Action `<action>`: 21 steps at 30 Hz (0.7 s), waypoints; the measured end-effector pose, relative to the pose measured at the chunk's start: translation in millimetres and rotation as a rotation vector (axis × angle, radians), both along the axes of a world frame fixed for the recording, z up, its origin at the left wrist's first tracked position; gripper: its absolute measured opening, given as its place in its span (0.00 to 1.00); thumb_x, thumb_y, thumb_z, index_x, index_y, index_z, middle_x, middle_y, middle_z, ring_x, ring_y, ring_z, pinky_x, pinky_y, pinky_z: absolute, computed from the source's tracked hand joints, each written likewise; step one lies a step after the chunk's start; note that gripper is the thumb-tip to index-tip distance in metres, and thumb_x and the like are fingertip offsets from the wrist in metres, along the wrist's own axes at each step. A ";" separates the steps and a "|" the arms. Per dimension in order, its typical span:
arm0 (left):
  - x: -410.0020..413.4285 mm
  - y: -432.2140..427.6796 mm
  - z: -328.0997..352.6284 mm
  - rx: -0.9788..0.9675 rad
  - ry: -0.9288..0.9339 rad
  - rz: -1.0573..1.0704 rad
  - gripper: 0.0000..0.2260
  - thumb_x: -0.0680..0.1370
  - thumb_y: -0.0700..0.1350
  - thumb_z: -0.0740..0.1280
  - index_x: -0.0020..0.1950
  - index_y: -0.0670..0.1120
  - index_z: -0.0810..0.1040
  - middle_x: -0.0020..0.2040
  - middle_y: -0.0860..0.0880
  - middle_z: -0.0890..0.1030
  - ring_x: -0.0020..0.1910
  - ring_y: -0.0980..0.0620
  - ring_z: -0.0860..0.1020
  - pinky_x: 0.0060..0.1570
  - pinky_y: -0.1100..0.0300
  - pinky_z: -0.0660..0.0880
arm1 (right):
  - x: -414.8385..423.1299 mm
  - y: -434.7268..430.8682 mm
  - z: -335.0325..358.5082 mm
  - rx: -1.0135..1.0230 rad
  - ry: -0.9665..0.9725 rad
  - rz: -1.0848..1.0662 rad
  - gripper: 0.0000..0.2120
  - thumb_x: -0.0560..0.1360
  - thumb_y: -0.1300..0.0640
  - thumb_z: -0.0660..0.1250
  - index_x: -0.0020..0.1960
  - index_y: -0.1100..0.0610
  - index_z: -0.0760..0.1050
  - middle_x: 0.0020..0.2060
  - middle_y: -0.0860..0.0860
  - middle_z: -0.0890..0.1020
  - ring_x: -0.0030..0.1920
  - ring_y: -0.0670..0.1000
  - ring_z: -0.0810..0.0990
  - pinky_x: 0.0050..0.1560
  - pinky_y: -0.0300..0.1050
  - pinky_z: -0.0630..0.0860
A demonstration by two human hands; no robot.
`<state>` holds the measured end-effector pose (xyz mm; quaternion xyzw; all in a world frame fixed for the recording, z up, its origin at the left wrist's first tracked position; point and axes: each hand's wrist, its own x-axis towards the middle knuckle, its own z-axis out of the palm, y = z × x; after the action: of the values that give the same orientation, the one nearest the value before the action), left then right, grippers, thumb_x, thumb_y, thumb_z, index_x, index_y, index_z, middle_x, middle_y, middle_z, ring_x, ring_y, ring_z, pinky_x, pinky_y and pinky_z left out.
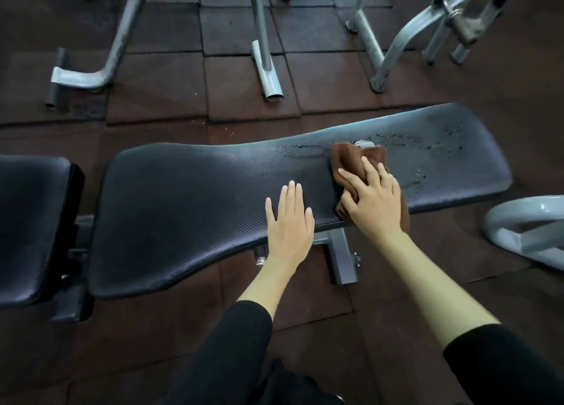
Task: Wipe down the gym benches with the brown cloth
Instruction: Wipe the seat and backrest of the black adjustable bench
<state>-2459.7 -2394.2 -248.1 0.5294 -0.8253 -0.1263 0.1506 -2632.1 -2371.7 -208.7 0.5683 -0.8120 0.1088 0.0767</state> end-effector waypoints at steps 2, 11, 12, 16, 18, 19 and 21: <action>-6.9 0.5 0.4 0.002 -0.004 0.016 0.24 0.81 0.49 0.47 0.75 0.41 0.61 0.74 0.44 0.64 0.73 0.48 0.62 0.69 0.43 0.60 | 9.4 -2.9 -3.4 -0.061 -0.010 -0.127 0.22 0.70 0.48 0.59 0.62 0.44 0.78 0.67 0.57 0.74 0.66 0.65 0.70 0.64 0.57 0.63; -7.5 -1.2 -2.6 -0.003 -0.057 0.026 0.24 0.82 0.51 0.46 0.76 0.42 0.59 0.75 0.46 0.61 0.75 0.49 0.59 0.70 0.44 0.58 | 41.5 2.1 -13.4 -0.050 0.053 0.048 0.21 0.72 0.48 0.59 0.63 0.45 0.76 0.68 0.57 0.73 0.66 0.66 0.71 0.62 0.61 0.68; -7.3 -1.2 -2.6 -0.003 -0.058 0.024 0.24 0.82 0.51 0.46 0.76 0.43 0.59 0.76 0.46 0.61 0.75 0.49 0.59 0.71 0.44 0.58 | 35.3 4.8 -12.8 -0.040 0.068 0.108 0.21 0.72 0.47 0.59 0.64 0.45 0.76 0.68 0.57 0.73 0.66 0.65 0.71 0.62 0.60 0.67; -7.0 -1.6 -1.7 0.006 -0.066 0.025 0.24 0.82 0.51 0.47 0.76 0.43 0.58 0.76 0.46 0.60 0.75 0.49 0.58 0.71 0.44 0.58 | 8.8 12.0 -6.7 -0.024 0.117 0.197 0.20 0.72 0.47 0.59 0.63 0.43 0.76 0.68 0.55 0.73 0.66 0.64 0.71 0.64 0.58 0.63; -7.6 -1.6 -1.5 0.012 -0.060 0.024 0.24 0.82 0.51 0.47 0.76 0.42 0.57 0.76 0.46 0.60 0.75 0.49 0.58 0.71 0.44 0.58 | 9.3 11.1 -5.8 -0.040 0.084 0.106 0.21 0.72 0.47 0.59 0.63 0.44 0.76 0.68 0.56 0.73 0.67 0.64 0.70 0.65 0.58 0.62; -7.7 -1.5 -0.9 0.014 -0.055 0.022 0.24 0.82 0.51 0.47 0.76 0.42 0.58 0.76 0.46 0.61 0.75 0.49 0.59 0.71 0.44 0.58 | 14.1 9.6 -5.9 -0.047 0.055 0.050 0.21 0.72 0.47 0.59 0.63 0.44 0.76 0.68 0.56 0.72 0.67 0.65 0.70 0.65 0.59 0.62; -8.0 -0.3 0.1 0.011 -0.050 0.022 0.24 0.82 0.51 0.47 0.76 0.42 0.59 0.75 0.45 0.62 0.74 0.49 0.60 0.70 0.44 0.59 | 25.6 7.5 -7.1 -0.060 0.029 -0.025 0.21 0.71 0.47 0.60 0.64 0.45 0.76 0.69 0.57 0.72 0.67 0.66 0.69 0.64 0.61 0.63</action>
<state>-2467.7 -2394.5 -248.0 0.5423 -0.8222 -0.1160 0.1284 -2606.5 -2364.2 -215.8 0.5570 -0.8142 0.1240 0.1067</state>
